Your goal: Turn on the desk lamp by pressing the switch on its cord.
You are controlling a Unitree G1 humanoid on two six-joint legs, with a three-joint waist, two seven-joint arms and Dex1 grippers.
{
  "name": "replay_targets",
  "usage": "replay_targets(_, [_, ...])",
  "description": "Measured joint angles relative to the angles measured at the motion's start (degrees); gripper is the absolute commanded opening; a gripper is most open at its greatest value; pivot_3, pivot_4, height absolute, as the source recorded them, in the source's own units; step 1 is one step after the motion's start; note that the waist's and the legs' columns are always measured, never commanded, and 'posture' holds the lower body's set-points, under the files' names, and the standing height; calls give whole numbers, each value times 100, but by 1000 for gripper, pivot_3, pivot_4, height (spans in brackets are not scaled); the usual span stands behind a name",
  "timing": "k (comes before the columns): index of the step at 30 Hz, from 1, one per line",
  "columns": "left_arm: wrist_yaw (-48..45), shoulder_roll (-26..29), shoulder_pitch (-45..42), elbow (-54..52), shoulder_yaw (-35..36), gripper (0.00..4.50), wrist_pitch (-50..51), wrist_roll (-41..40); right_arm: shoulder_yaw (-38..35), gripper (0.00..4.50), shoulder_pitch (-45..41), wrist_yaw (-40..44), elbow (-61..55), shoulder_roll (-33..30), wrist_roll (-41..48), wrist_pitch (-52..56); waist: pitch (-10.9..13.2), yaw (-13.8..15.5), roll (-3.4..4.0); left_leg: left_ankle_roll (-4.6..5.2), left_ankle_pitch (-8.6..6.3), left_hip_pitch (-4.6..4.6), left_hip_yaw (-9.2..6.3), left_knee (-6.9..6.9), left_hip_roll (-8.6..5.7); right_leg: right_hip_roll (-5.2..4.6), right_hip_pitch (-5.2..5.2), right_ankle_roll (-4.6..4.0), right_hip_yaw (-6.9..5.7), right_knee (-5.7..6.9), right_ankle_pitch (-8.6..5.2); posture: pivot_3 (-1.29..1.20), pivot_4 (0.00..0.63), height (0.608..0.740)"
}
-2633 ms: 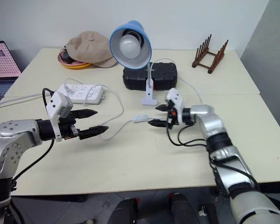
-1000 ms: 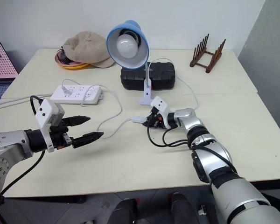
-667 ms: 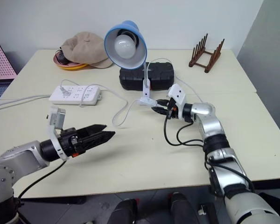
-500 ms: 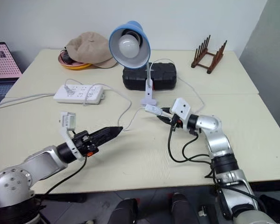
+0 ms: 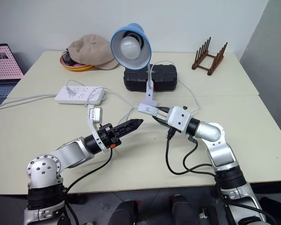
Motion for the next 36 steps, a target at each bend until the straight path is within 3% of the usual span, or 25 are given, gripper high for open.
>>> replay_targets(18, [-169,80,-203,250,-51,4500,-82,-18,203,1077,189,12,-280,-140,128,-181,0,-1,0,0,0,-3,-1,0,0,0,-1,-5,0,-8,-3,0,150,740])
replay_targets(21, [-168,80,-203,250,-51,4132,-91,-21,204,1077,188,12,-280,-140,130,-181,0,-1,0,0,0,-3,-1,0,0,0,-1,-7,0,-9,-5,0,150,740])
replay_targets(27, [-168,89,-199,251,-48,2983,-94,-69,208,1077,188,15,-282,-140,132,-183,0,0,0,0,0,-4,-1,-1,0,0,-1,-9,0,-12,-6,0,150,740])
replay_targets(36, [-141,116,-190,252,-47,1020,-94,-86,270,1077,178,44,-338,-134,132,-296,1,0,0,0,0,-8,-2,-4,0,0,-3,-9,-1,-20,-6,0,150,740])
